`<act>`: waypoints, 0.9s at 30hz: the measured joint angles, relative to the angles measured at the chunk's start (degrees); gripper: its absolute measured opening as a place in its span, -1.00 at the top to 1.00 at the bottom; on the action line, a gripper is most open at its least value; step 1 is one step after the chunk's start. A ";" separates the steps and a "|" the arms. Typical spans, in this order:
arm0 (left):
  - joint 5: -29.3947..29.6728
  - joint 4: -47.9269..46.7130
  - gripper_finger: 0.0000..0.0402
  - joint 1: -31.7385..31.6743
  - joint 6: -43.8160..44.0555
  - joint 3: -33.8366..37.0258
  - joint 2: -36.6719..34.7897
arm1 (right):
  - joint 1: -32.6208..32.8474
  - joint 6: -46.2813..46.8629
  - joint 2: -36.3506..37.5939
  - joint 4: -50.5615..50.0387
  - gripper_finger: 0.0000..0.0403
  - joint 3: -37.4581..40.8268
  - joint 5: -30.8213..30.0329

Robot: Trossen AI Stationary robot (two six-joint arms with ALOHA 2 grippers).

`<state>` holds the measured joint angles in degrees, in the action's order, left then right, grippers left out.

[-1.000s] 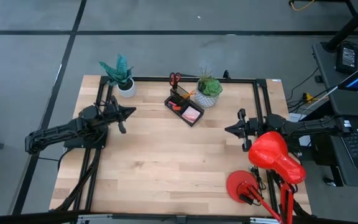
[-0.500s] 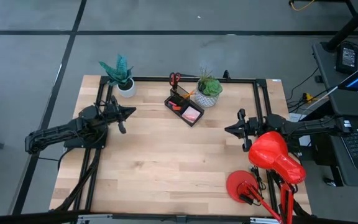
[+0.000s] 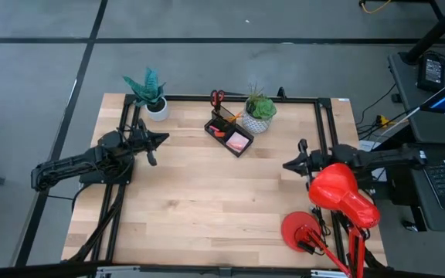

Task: Pick and place office supplies into organizer
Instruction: Return to Home Position

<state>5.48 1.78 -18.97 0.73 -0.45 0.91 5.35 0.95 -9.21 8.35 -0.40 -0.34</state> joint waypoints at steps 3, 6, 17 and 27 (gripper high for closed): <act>0.00 0.00 0.98 -0.01 0.00 0.00 0.00 | 2.34 1.29 3.80 -2.12 0.86 -0.02 0.00; 0.00 0.00 0.98 0.00 0.00 0.00 0.00 | 3.64 0.84 7.62 -4.31 0.86 -0.02 -0.01; -0.02 -0.01 0.98 0.01 0.00 0.00 0.04 | 3.73 -4.23 7.96 -6.77 0.86 -0.02 -0.02; -0.02 0.00 0.98 0.01 0.00 0.00 0.04 | 3.73 -4.29 7.96 -6.80 0.86 -0.02 -0.02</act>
<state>5.45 1.78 -18.96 0.73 -0.45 0.95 9.08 -3.33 -1.26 1.55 -0.43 -0.36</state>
